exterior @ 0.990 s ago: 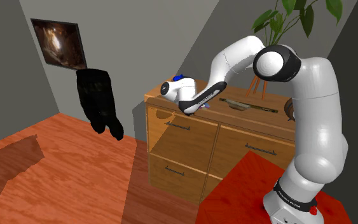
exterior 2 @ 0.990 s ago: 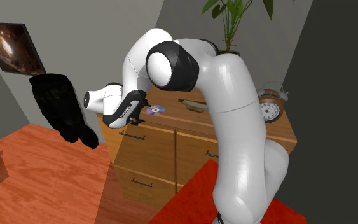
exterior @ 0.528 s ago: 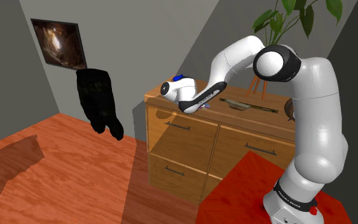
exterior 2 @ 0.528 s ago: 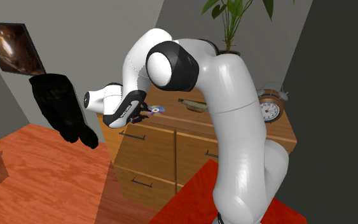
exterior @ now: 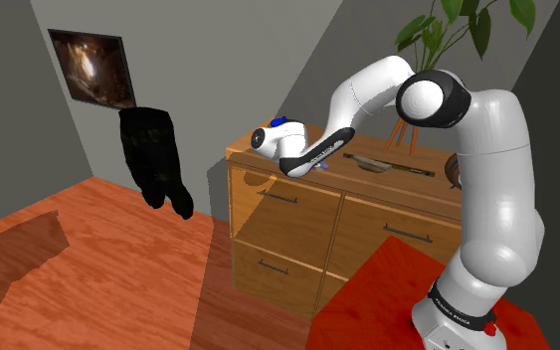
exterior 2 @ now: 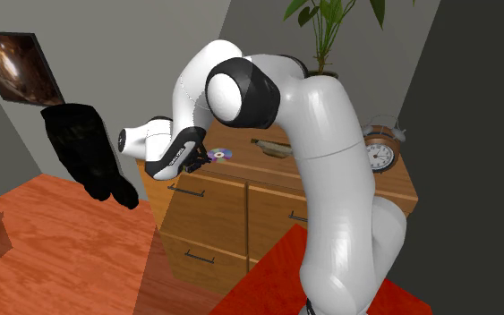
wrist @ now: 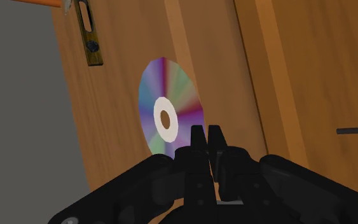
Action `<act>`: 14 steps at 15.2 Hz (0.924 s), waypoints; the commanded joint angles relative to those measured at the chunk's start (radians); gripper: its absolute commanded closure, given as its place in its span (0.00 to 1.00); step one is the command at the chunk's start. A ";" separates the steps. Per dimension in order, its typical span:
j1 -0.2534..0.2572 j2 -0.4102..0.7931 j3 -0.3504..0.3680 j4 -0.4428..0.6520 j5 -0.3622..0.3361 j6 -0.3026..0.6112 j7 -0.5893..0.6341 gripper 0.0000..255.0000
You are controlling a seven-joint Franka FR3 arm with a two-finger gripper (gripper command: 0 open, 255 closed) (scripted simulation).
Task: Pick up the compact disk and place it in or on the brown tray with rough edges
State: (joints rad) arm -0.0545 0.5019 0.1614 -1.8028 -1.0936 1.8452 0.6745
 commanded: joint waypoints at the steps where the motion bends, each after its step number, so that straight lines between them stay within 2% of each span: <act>1: -0.001 -0.008 0.001 0.000 0.003 -0.004 -0.008 1.00; 14: -0.005 -0.109 0.014 0.018 0.045 -0.066 -0.111 1.00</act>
State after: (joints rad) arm -0.0600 0.3981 0.1744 -1.7915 -1.0524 1.7864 0.5735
